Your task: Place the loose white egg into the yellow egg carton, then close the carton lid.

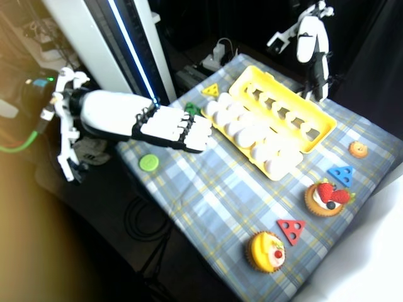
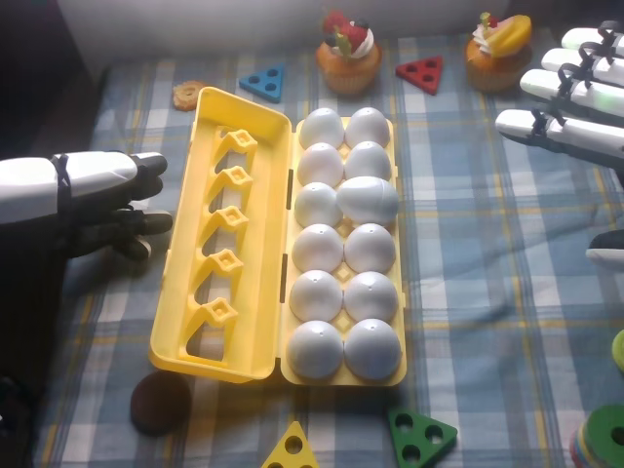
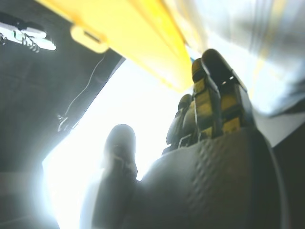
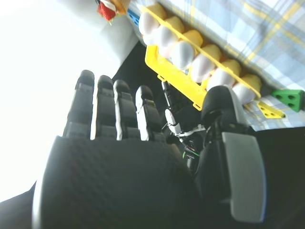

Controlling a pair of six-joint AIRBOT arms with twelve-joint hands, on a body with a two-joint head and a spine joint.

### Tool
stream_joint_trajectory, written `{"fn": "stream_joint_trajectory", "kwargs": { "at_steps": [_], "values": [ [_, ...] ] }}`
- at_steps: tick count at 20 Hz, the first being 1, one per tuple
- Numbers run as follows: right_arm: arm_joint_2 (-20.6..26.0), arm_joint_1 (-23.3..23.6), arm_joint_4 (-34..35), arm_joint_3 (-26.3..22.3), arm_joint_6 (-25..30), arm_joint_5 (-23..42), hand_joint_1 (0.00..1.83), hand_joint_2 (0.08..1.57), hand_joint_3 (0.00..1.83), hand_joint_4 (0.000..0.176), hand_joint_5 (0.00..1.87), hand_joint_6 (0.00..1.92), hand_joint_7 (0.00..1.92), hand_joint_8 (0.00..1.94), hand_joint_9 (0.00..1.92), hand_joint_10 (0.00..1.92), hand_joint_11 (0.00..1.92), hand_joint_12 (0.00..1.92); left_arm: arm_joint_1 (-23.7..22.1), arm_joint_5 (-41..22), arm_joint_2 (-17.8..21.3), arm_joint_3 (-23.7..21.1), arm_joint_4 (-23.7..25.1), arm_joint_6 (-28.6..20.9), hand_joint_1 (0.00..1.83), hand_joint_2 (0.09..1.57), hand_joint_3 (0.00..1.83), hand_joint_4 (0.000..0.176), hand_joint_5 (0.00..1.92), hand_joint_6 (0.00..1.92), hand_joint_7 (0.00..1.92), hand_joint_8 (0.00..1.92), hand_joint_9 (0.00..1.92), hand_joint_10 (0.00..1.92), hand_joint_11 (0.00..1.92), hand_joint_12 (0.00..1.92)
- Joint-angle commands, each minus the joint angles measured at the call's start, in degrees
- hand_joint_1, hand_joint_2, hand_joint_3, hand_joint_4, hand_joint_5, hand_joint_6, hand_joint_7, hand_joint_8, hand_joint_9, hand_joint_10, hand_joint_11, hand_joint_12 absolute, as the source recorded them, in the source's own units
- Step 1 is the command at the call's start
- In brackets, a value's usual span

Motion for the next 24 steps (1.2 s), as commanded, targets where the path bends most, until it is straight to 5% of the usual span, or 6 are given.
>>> {"fn": "stream_joint_trajectory", "kwargs": {
  "at_steps": [1, 13, 16, 19, 21, 24],
  "values": [
    [0.26, 0.16, 0.27, 0.13, -0.07, 6.41, 0.33, 1.21, 0.0, 0.079, 0.0, 0.0, 0.0, 0.0, 0.0, 0.0, 0.0, 0.0, -0.28, -6.01, -0.32, -0.01, -0.82, -1.42, 0.0, 1.38, 0.0, 0.0, 0.0, 0.0, 0.0, 0.0, 0.32, 0.04, 0.0, 1.43],
    [0.4, -0.53, 0.99, 0.23, 0.23, 6.47, 0.42, 1.21, 0.0, 0.104, 0.0, 0.0, 0.0, 0.0, 0.0, 0.0, 0.0, 0.0, -0.61, -16.23, -0.07, -2.69, 1.27, -2.91, 0.01, 1.3, 0.01, 0.011, 0.0, 0.0, 0.0, 0.0, 0.45, 0.03, 0.25, 1.24],
    [0.44, -0.53, 1.12, 0.24, 0.23, 6.53, 0.43, 1.22, 0.0, 0.124, 0.0, 0.0, 0.0, 0.0, 0.0, 0.0, 0.0, 0.0, -1.51, -19.57, 1.43, -4.57, 1.28, -0.57, 0.0, 1.3, 0.01, 0.041, 0.0, 0.0, 0.0, 0.0, 0.43, 0.01, 0.25, 1.21],
    [0.51, -0.53, 1.32, 0.27, 0.23, 6.74, 0.42, 1.22, 0.0, 0.111, 0.0, 0.0, 0.0, 0.0, 0.0, 0.0, 0.0, 0.0, -5.57, -19.43, 1.17, -5.22, 5.56, -0.16, 0.02, 1.34, 0.01, 0.023, 0.0, 0.0, 0.0, 0.0, 0.39, 0.01, 0.16, 1.34],
    [0.55, -0.53, 1.36, 0.25, 0.23, 6.8, 0.43, 1.23, 0.01, 0.114, 0.0, 0.0, 0.0, 0.0, 0.0, 0.0, 0.0, 0.0, -10.1, -17.25, -0.02, -4.91, 10.16, -0.21, 0.0, 1.33, 0.0, 0.1, 0.0, 0.0, 0.0, 0.0, 0.32, 0.0, 0.01, 1.42],
    [0.62, -0.76, 1.53, 0.26, 0.23, 6.96, 0.41, 1.23, 0.0, 0.091, 0.0, 0.0, 0.0, 0.0, 0.0, 0.0, 0.0, 0.0, -16.59, -11.35, -4.16, -1.76, 18.84, -4.6, 0.0, 1.4, 0.01, 0.031, 0.0, 0.0, 0.01, 0.0, 0.22, 0.0, 0.0, 1.34]
  ]
}}
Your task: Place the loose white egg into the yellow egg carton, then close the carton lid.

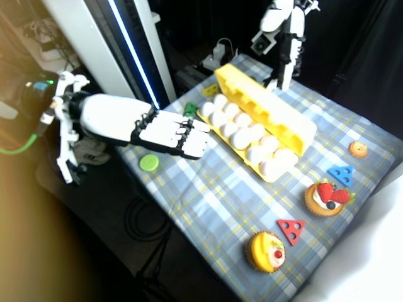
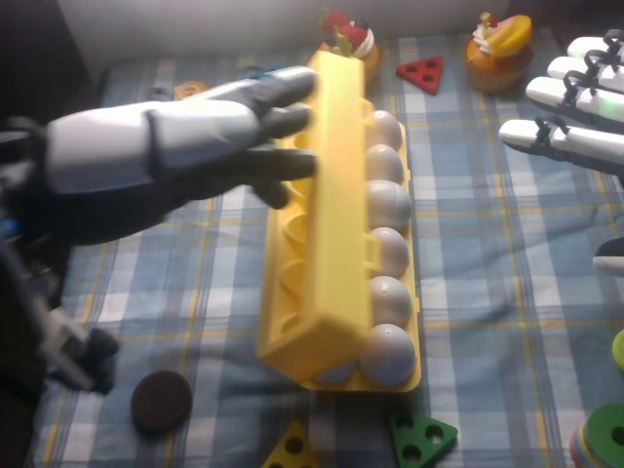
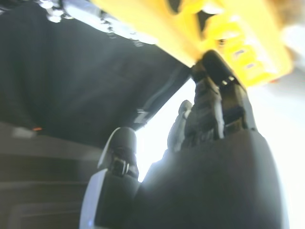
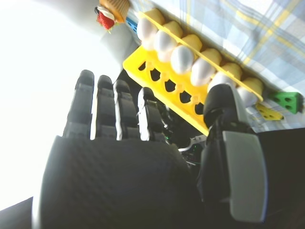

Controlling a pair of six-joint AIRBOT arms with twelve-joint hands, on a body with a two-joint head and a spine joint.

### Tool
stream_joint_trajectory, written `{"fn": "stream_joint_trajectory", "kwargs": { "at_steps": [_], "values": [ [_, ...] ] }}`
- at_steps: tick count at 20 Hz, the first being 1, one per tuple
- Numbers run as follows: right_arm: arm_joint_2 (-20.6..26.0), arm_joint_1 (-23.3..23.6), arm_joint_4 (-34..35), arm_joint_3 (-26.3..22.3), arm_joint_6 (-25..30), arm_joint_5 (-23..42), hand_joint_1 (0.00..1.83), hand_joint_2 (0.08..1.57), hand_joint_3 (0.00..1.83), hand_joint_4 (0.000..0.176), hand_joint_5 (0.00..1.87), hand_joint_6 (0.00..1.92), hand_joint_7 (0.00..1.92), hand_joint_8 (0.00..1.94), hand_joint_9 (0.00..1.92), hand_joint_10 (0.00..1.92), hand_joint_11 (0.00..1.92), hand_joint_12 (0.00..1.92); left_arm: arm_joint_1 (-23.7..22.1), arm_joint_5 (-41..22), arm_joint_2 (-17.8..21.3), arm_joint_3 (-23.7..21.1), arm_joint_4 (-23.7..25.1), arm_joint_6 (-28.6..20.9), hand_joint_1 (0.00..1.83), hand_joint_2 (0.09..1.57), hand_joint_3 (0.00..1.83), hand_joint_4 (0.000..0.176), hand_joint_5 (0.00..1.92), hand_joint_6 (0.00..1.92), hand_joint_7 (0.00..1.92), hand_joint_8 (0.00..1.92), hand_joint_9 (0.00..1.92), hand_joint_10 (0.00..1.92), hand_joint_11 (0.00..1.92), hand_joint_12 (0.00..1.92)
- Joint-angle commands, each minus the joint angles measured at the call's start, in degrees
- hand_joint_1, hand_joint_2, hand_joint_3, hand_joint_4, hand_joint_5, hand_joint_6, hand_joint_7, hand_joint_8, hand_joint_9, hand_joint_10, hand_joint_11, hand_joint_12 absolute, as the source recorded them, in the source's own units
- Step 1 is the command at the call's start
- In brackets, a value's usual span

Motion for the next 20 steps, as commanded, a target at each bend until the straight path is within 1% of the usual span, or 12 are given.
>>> {"fn": "stream_joint_trajectory", "kwargs": {
  "at_steps": [1, 2, 4, 6, 7, 10, 12, 13, 14, 15, 17, 20],
  "values": [
    [0.63, 0.08, 0.5, 0.25, -0.03, 7.03, 0.41, 1.23, 0.0, 0.091, 0.0, 0.0, 0.0, 0.0, 0.0, 0.0, 0.0, 0.0, -2.28, -1.32, -2.07, 1.43, 1.28, -3.43, 0.0, 1.4, 0.01, 0.031, 0.0, 0.0, 0.01, 0.0, 0.22, 0.0, 0.0, 1.34],
    [0.74, -0.11, 0.6, 0.23, -0.03, 7.15, 0.41, 1.23, 0.0, 0.105, 0.0, 0.0, 0.0, 0.0, 0.0, 0.0, 0.0, 0.0, -4.43, 0.62, -4.16, 2.91, 5.14, -5.97, 0.0, 1.41, 0.01, 0.001, 0.0, 0.0, 0.0, 0.0, 0.18, 0.01, 0.0, 1.49],
    [0.9, -0.26, 0.8, 0.17, -0.03, 7.22, 0.42, 1.23, 0.01, 0.113, 0.0, 0.0, 0.0, 0.0, 0.0, 0.0, 0.0, 0.0, -7.47, 3.89, -6.92, 4.41, 11.94, -9.28, 0.01, 1.47, 0.01, 0.0, 0.0, 0.0, 0.0, 0.0, 0.12, 0.02, 0.0, 1.38],
    [0.93, -0.33, 0.92, 0.17, -0.03, 7.3, 0.43, 1.23, 0.0, 0.111, 0.0, 0.0, 0.0, 0.0, 0.0, 0.0, 0.0, 0.0, -9.58, 6.41, -9.66, 6.15, 19.03, -14.42, 0.06, 1.52, 0.01, 0.001, 0.0, 0.0, 0.0, 0.0, 0.19, 0.06, 0.0, 1.53],
    [0.93, -0.34, 0.96, 0.18, -0.03, 7.32, 0.42, 1.23, 0.0, 0.095, 0.0, 0.0, 0.0, 0.0, 0.0, 0.0, 0.0, 0.0, -10.49, 7.79, -11.36, 7.43, 22.75, -17.14, 0.04, 1.52, 0.01, 0.022, 0.0, 0.0, 0.0, 0.0, 0.21, 0.07, 0.0, 1.59],
    [1.02, -0.45, 1.04, 0.16, -0.03, 7.32, 0.4, 1.23, 0.0, 0.077, 0.0, 0.0, 0.0, 0.0, 0.0, 0.0, 0.0, 0.0, -12.42, 8.84, -13.59, 9.17, 30.77, -23.19, 0.08, 1.53, 0.0, 0.01, 0.0, 0.0, 0.0, 0.0, 0.11, 0.04, 0.0, 1.44],
    [1.16, -0.58, 1.1, 0.07, -0.03, 7.41, 0.41, 1.24, 0.01, 0.069, 0.0, 0.0, 0.0, 0.0, 0.0, 0.0, 0.0, 0.0, -12.47, 7.78, -11.06, 7.32, 26.06, -18.56, 0.05, 1.53, 0.0, 0.021, 0.0, 0.0, 0.0, 0.0, 0.14, 0.06, 0.0, 1.53],
    [1.26, -0.6, 1.23, -0.05, -0.03, 7.53, 0.36, 1.25, 0.01, 0.078, 0.0, 0.0, 0.0, 0.0, 0.0, 0.0, 0.0, 0.0, -12.7, 6.96, -8.47, 5.48, 22.72, -14.93, 0.0, 1.51, 0.0, 0.041, 0.0, 0.0, 0.0, 0.0, 0.02, 0.01, 0.0, 1.17],
    [1.33, -0.67, 1.32, -0.14, -0.03, 7.85, 0.35, 1.24, 0.01, 0.08, 0.0, 0.0, 0.0, 0.0, 0.0, 0.0, 0.0, 0.0, -12.83, 6.27, -6.14, 3.83, 20.24, -11.58, 0.0, 1.53, 0.0, 0.003, 0.0, 0.0, 0.0, 0.0, 0.01, 0.0, 0.0, 0.91],
    [1.38, -0.73, 1.34, -0.18, -0.03, 8.03, 0.34, 1.24, 0.0, 0.062, 0.0, 0.0, 0.0, 0.0, 0.0, 0.0, 0.0, 0.0, -12.83, 6.04, -5.24, 3.17, 18.99, -10.14, 0.0, 1.54, 0.01, 0.0, 0.01, 0.0, 0.0, 0.0, 0.06, 0.03, 0.0, 1.01],
    [1.77, -0.96, 1.53, -0.51, -0.03, 8.99, 0.36, 1.23, 0.0, 0.063, 0.0, 0.0, 0.0, 0.0, 0.0, 0.0, 0.0, 0.0, -12.83, 4.97, -1.1, 0.41, 14.75, -4.3, 0.05, 1.57, 0.03, 0.0, 0.04, 0.01, 0.01, 0.0, 0.08, 0.03, 0.0, 1.06],
    [2.66, -1.6, 1.78, -1.21, -0.03, 10.62, 0.42, 1.22, 0.0, 0.096, 0.0, 0.0, 0.0, 0.0, 0.0, 0.0, 0.0, 0.0, -12.82, 4.08, 3.45, -2.55, 10.82, 1.41, 0.0, 1.55, 0.01, 0.0, 0.05, 0.01, 0.01, 0.0, 0.05, 0.01, 0.0, 0.86]
  ]
}}
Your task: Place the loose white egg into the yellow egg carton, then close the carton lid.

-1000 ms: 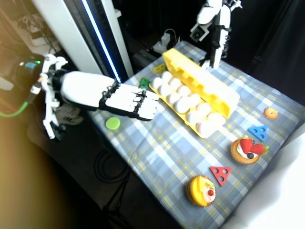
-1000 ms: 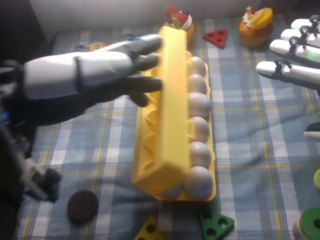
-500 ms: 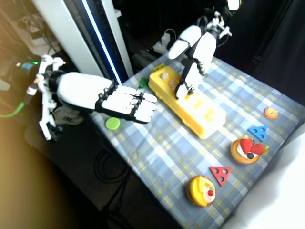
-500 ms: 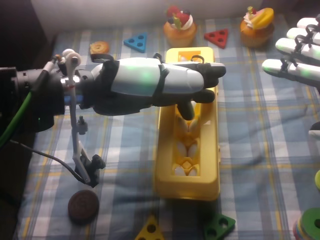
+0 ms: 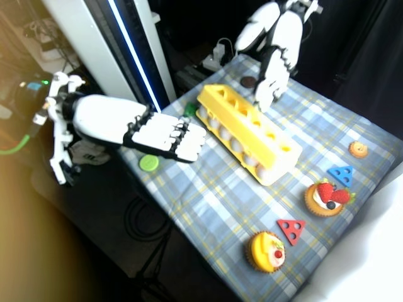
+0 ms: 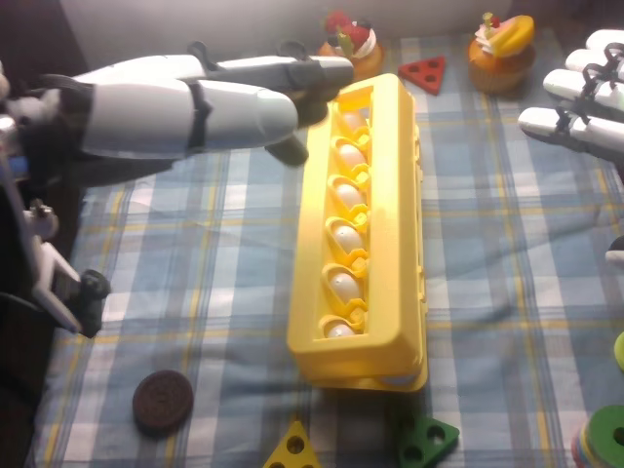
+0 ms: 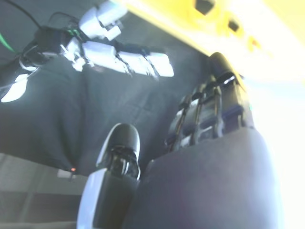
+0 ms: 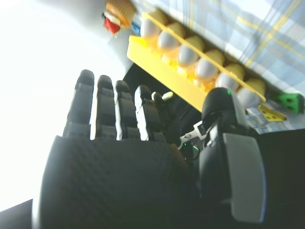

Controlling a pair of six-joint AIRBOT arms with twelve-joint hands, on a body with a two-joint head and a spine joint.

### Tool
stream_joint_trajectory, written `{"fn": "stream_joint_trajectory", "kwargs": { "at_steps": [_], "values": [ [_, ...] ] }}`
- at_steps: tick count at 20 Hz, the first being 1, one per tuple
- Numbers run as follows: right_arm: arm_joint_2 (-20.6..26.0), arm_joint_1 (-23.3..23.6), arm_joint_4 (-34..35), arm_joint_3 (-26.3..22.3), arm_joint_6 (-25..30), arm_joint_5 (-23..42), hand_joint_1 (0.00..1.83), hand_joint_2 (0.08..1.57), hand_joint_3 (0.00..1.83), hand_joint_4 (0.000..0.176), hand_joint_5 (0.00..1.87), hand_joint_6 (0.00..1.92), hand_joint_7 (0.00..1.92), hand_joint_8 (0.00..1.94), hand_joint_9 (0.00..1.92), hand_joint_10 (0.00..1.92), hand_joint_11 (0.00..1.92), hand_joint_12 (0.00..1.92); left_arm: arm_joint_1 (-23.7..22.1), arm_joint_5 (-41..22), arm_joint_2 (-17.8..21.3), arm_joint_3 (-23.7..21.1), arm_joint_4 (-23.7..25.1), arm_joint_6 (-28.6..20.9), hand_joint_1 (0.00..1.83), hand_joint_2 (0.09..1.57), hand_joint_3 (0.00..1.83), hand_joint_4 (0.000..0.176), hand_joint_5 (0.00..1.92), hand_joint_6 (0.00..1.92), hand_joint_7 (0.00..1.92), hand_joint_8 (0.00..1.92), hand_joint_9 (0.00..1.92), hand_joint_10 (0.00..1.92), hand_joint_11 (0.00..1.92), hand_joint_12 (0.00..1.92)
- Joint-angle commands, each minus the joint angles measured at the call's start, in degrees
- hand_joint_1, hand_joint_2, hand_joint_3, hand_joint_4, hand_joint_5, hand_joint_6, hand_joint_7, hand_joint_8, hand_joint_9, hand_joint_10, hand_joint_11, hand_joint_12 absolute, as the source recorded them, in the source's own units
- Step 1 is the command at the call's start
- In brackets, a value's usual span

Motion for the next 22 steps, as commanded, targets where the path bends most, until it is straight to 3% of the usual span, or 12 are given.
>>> {"fn": "stream_joint_trajectory", "kwargs": {
  "at_steps": [1, 4, 6, 7, 9, 11, 12, 13, 14, 18, 21, 22],
  "values": [
    [0.74, 0.28, 0.48, -0.16, -0.03, 8.34, 0.46, 1.22, 0.0, 0.061, 0.0, 0.0, 0.0, 0.0, 0.0, 0.0, 0.0, 0.0, -0.68, -6.31, 1.13, -0.78, -5.03, 2.45, 0.02, 1.51, 0.0, 0.014, 0.03, 0.0, 0.02, 0.0, 0.07, 0.02, 0.0, 0.82],
    [1.96, 0.28, 1.04, -0.99, -0.03, 12.12, 0.55, 1.21, 0.0, 0.019, 0.0, 0.0, 0.0, 0.0, 0.0, 0.0, 0.0, 0.0, 0.55, -7.62, 6.5, -4.58, -15.37, 16.61, 0.12, 1.42, 0.0, 0.015, 0.0, 0.0, 0.03, 0.0, 0.02, 0.0, 0.0, 0.68],
    [2.2, 0.16, 1.53, -1.06, -0.04, 14.08, 0.62, 1.18, 0.0, 0.048, 0.0, 0.0, 0.0, 0.0, 0.0, 0.0, 0.0, 0.0, 2.3, -9.43, 8.16, -5.62, -21.84, 23.15, 0.1, 1.39, 0.0, 0.0, 0.0, 0.0, 0.01, 0.0, 0.0, 0.0, 0.0, 0.58],
    [2.23, 0.0, 1.99, -1.06, -0.05, 15.65, 0.63, 1.17, 0.0, 0.058, 0.0, 0.0, 0.0, 0.0, 0.0, 0.0, 0.0, 0.0, 3.57, -10.96, 8.88, -5.96, -25.53, 26.55, 0.02, 1.34, 0.0, 0.0, 0.0, 0.0, 0.0, 0.0, 0.0, 0.0, 0.0, 0.02],
    [2.45, -0.37, 2.95, -1.09, -0.14, 18.09, 0.59, 1.16, 0.0, 0.081, 0.0, 0.0, 0.0, 0.0, 0.0, 0.0, 0.0, 0.0, 5.61, -14.11, 10.06, -7.11, -31.96, 32.55, 0.22, 1.26, 0.0, 0.007, 0.0, 0.0, 0.0, 0.0, 0.0, 0.0, 0.0, 0.0],
    [2.66, -1.14, 4.21, -1.25, -0.42, 20.95, 0.59, 1.18, 0.0, 0.102, 0.0, 0.0, 0.0, 0.0, 0.0, 0.0, 0.0, 0.0, 8.4, -19.21, 10.91, -8.12, -37.43, 36.4, 0.25, 1.19, 0.0, 0.084, 0.0, 0.0, 0.0, 0.0, 0.0, 0.0, 0.0, 0.0],
    [2.66, -1.63, 4.82, -1.26, -0.43, 22.25, 0.63, 1.18, 0.0, 0.097, 0.0, 0.0, 0.0, 0.0, 0.0, 0.0, 0.0, 0.0, 9.58, -21.63, 11.04, -8.44, -39.53, 37.92, 0.25, 1.13, 0.0, 0.158, 0.0, 0.0, 0.0, 0.0, 0.0, 0.0, 0.0, 0.0],
    [2.66, -2.24, 5.61, -1.26, -0.43, 23.94, 0.65, 1.18, 0.0, 0.093, 0.0, 0.0, 0.0, 0.0, 0.0, 0.0, 0.0, 0.0, 11.27, -24.86, 11.14, -8.71, -42.12, 39.12, 0.27, 1.12, 0.0, 0.172, 0.0, 0.0, 0.0, 0.0, 0.0, 0.0, 0.0, 0.0],
    [2.66, -2.58, 6.04, -1.27, -0.43, 25.1, 0.55, 1.14, 0.0, 0.068, 0.0, 0.0, 0.0, 0.0, 0.0, 0.0, 0.0, 0.0, 12.47, -26.95, 11.15, -8.78, -43.53, 39.48, 0.32, 1.1, 0.0, 0.168, 0.0, 0.0, 0.0, 0.0, 0.0, 0.0, 0.0, 0.0],
    [2.77, -3.54, 7.57, -1.37, -0.42, 31.66, 0.55, 1.1, 0.0, 0.081, 0.0, 0.0, 0.0, 0.0, 0.0, 0.0, 0.0, 0.0, 19.84, -39.72, 11.6, -9.75, -51.33, 40.89, 0.27, 1.13, 0.01, 0.151, 0.0, 0.0, 0.0, 0.0, 0.0, 0.0, 0.0, 0.0],
    [3.07, -3.9, 7.57, -1.42, 0.5, 37.03, 0.42, 1.17, 0.0, 0.029, 0.0, 0.0, 0.0, 0.0, 0.0, 0.0, 0.03, 0.02, 25.27, -49.87, 12.23, -10.55, -55.93, 40.85, 0.39, 1.26, 0.01, 0.131, 0.0, 0.0, 0.0, 0.0, 0.0, 0.0, 0.0, 0.0],
    [3.25, -4.66, 7.55, -1.42, 1.51, 39.83, 0.29, 1.19, 0.01, 0.036, 0.0, 0.0, 0.0, 0.0, 0.0, 0.0, 0.02, 0.02, 27.0, -53.76, 12.33, -10.84, -57.3, 40.8, 0.38, 1.35, 0.02, 0.167, 0.0, 0.0, 0.0, 0.0, 0.0, 0.0, 0.0, 0.0]
  ]
}}
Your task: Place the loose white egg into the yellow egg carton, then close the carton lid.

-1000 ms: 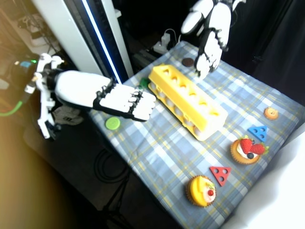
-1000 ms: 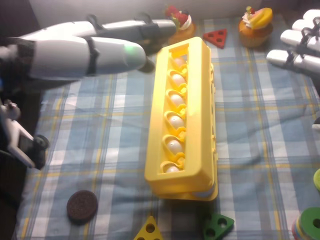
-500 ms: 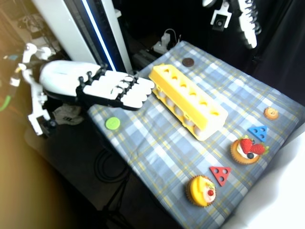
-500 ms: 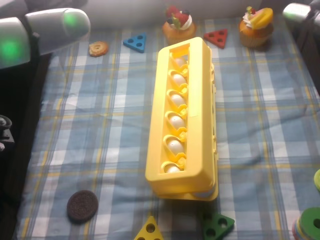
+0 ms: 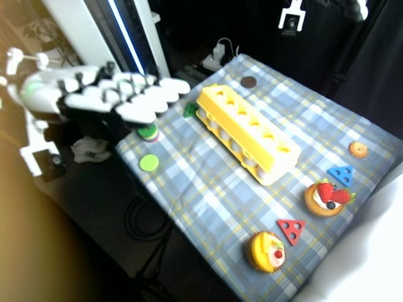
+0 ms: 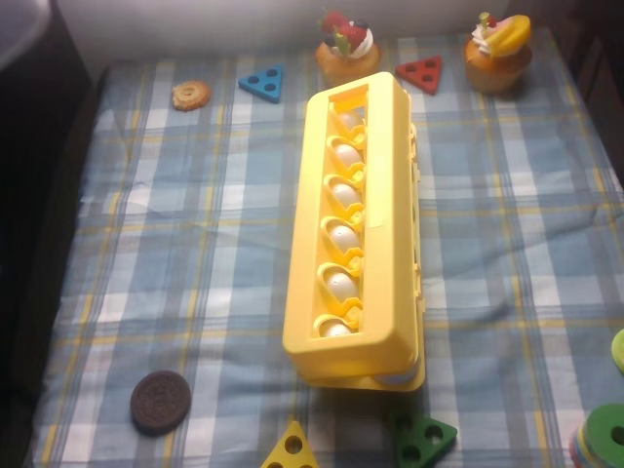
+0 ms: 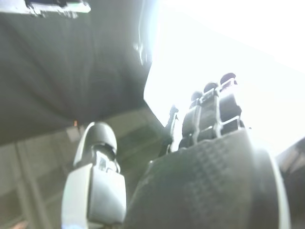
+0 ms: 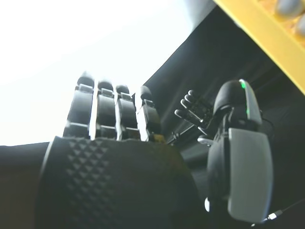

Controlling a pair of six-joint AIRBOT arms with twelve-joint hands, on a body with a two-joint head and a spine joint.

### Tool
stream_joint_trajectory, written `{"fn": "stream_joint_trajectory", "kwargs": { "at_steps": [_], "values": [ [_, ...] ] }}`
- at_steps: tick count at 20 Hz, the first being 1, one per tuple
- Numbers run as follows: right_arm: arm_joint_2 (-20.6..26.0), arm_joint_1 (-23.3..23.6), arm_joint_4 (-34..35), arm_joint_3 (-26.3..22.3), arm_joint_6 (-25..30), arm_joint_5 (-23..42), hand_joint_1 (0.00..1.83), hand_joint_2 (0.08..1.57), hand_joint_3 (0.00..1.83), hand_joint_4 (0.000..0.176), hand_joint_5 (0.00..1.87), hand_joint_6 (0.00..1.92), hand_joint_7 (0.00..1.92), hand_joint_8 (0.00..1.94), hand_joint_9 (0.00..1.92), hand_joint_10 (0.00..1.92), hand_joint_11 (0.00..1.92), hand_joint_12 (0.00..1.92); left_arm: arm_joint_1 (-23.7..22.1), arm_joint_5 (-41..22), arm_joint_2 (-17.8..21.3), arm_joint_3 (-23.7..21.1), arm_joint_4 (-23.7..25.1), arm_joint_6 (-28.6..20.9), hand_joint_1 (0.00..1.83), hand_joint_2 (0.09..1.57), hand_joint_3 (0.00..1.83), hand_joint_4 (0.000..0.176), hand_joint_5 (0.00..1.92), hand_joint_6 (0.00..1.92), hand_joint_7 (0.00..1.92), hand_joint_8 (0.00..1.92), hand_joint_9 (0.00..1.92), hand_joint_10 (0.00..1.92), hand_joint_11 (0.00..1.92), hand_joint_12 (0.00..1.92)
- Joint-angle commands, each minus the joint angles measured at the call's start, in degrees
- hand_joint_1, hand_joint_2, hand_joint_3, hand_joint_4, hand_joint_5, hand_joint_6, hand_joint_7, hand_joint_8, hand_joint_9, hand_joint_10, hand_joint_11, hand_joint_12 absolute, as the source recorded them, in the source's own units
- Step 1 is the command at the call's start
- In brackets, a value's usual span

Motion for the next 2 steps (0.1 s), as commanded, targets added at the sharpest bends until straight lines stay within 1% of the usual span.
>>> {"fn": "stream_joint_trajectory", "kwargs": {
  "at_steps": [1, 2],
  "values": [
    [0.66, -0.32, 0.17, -0.03, 1.07, 11.28, 0.24, 1.19, 0.0, 0.043, 0.0, 0.0, 0.0, 0.0, 0.06, 0.06, 0.0, 0.87, -0.16, -11.81, 0.29, 0.0, -1.34, -0.84, 0.24, 1.39, 0.02, 0.139, 0.0, 0.0, 0.0, 0.0, 0.0, 0.0, 0.0, 0.0],
    [0.78, -1.08, 0.17, -0.03, 1.79, 12.7, 0.33, 1.16, 0.0, 0.149, 0.0, 0.0, 0.0, 0.0, 0.1, 0.08, 0.0, 0.95, 0.06, -13.61, 0.29, -0.01, -1.62, -1.04, 0.36, 1.34, 0.0, 0.147, 0.17, 0.07, 0.0, 0.0, 0.0, 0.0, 0.0, 0.0]
  ]
}}
